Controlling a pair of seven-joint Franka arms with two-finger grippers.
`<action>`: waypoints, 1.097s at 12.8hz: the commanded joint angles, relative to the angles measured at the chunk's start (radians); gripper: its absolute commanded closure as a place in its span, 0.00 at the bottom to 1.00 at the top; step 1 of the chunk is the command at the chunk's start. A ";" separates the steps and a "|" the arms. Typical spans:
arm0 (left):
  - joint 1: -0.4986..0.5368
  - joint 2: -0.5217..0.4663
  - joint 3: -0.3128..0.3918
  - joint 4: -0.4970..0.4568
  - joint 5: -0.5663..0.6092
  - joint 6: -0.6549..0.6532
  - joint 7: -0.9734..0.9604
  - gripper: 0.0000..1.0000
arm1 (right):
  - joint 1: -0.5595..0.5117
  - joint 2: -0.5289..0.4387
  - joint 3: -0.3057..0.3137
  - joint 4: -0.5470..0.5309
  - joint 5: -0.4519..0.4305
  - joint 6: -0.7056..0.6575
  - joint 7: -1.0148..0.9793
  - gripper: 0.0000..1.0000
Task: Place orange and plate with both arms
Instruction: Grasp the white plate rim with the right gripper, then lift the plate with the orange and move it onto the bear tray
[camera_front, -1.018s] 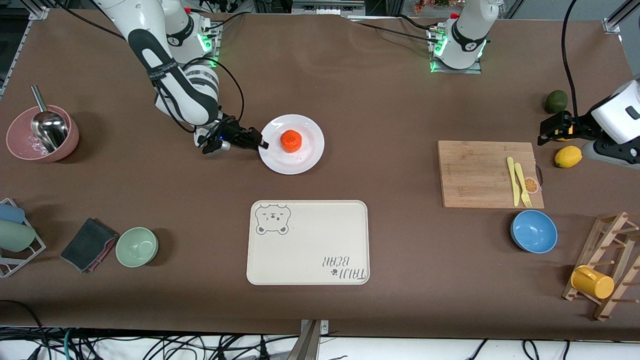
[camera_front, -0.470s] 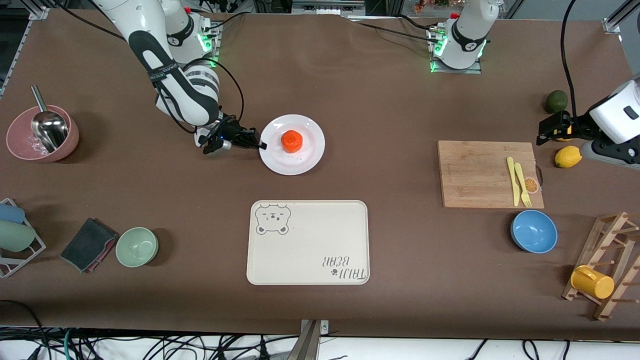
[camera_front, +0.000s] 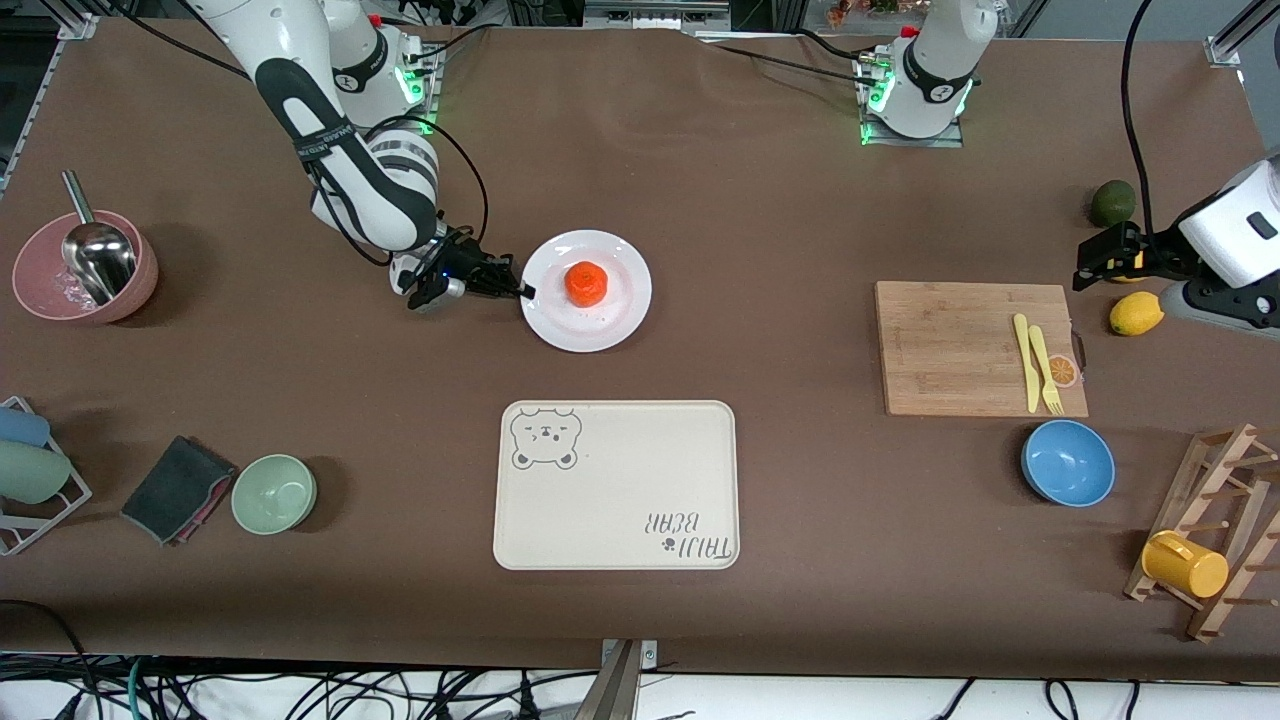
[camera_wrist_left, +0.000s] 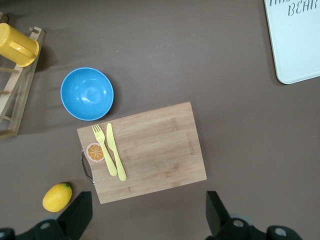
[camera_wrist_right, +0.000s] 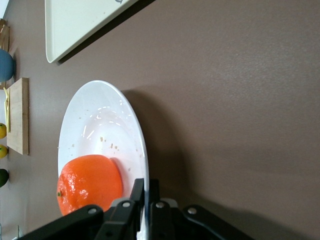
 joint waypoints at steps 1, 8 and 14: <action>-0.002 -0.011 -0.001 -0.010 0.027 0.009 0.020 0.00 | -0.021 0.015 0.008 0.029 0.022 0.025 -0.010 1.00; -0.005 -0.004 -0.001 -0.010 0.027 0.009 0.020 0.00 | -0.036 0.019 0.004 0.195 -0.138 0.018 0.359 1.00; -0.005 0.009 -0.001 -0.004 0.027 0.010 0.020 0.00 | -0.050 0.131 0.002 0.454 -0.508 -0.008 0.746 1.00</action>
